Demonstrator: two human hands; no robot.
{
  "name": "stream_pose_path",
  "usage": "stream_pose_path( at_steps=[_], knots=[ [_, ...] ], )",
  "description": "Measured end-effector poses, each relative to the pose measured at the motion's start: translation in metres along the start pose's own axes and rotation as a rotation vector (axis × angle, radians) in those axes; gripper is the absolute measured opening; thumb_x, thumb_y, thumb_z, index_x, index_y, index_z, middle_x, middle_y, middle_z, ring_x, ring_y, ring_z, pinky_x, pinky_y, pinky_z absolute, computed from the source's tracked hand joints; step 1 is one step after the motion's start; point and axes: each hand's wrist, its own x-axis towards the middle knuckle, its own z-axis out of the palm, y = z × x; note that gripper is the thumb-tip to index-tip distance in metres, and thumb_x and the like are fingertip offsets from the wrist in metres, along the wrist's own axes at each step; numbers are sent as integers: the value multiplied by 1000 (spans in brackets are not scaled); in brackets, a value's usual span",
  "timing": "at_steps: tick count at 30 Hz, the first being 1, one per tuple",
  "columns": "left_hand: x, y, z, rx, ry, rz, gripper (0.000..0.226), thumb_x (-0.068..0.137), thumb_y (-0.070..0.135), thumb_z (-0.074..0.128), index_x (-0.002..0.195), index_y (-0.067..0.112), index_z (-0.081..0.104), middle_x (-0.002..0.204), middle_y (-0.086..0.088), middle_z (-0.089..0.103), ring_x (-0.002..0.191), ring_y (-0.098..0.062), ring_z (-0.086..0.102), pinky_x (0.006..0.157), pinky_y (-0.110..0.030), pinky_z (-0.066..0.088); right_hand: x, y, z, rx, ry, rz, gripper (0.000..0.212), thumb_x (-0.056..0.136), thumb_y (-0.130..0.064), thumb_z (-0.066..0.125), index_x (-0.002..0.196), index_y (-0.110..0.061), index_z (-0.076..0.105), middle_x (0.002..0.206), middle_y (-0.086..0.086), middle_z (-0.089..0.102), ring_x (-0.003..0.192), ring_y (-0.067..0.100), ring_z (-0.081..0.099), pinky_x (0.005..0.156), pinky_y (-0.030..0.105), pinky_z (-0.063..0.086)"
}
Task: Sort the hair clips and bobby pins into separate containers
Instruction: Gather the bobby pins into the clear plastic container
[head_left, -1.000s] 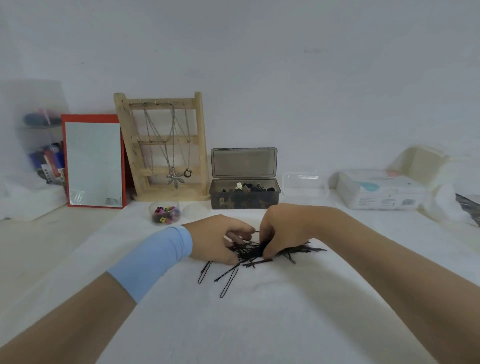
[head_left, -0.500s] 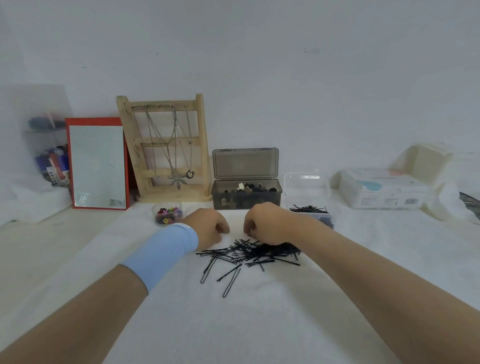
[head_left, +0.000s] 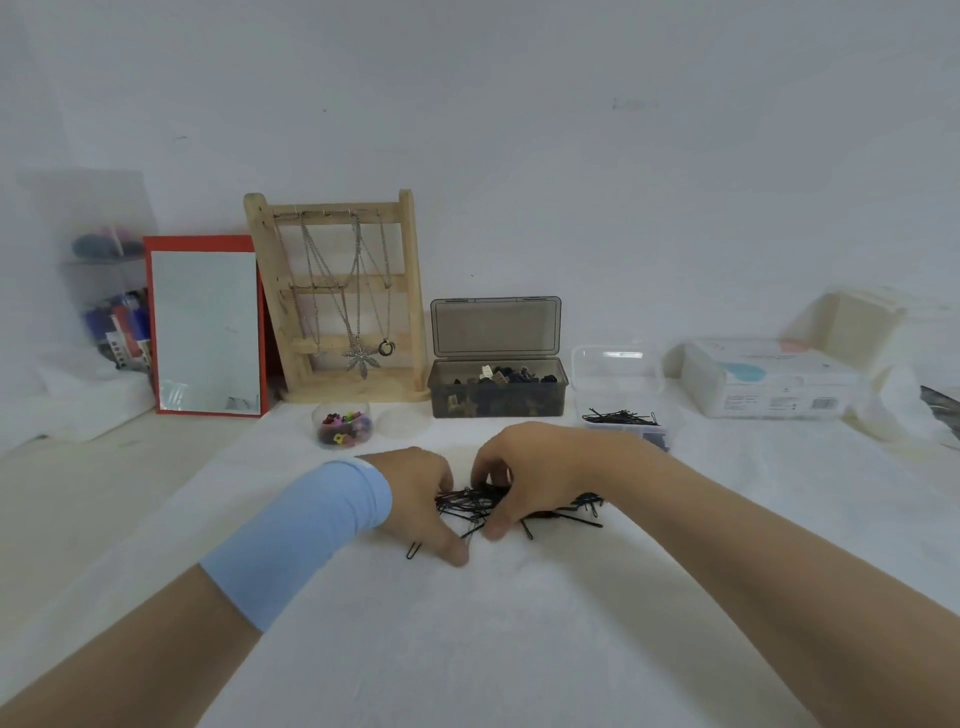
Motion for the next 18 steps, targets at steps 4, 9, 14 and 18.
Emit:
stream_pose_path(
  at_steps=[4, 9, 14, 18],
  knots=[
    [17, 9, -5, -88, 72, 112, 55, 78, 38, 77, 129, 24, 61, 119, 10, 64, 103, -12, 61, 93, -27, 50, -17, 10, -10, -23, -39, 3, 47, 79, -32, 74, 125, -32, 62, 85, -19, 54, 77, 1, 53, 67, 21, 42],
    [37, 35, -5, -180, 124, 224, 35, 80, 26, 75, 115, 27, 70, 101, 12, 69, 93, -12, 64, 86, -26, 53, -42, 35, -22, 27, -49, 31, 47, 79, -23, 77, 124, -34, 66, 97, -15, 66, 89, 7, 60, 76, 21, 48],
    [43, 49, -31, -224, -12, 232, 63, 83, 36, 74, 140, 25, 51, 126, 13, 63, 76, -8, 67, 74, -21, 55, -70, 70, -33, 428, 96, 82, 43, 84, -35, 76, 125, -37, 65, 112, -22, 65, 105, -7, 60, 90, 15, 42],
    [55, 67, -54, -172, 260, 257, 45, 90, 38, 65, 133, 28, 57, 117, 13, 61, 107, -12, 59, 94, -26, 45, -78, 105, -41, 440, 465, 159, 24, 88, -17, 70, 106, -32, 72, 108, -13, 68, 93, 4, 65, 72, 7, 43]
  ],
)
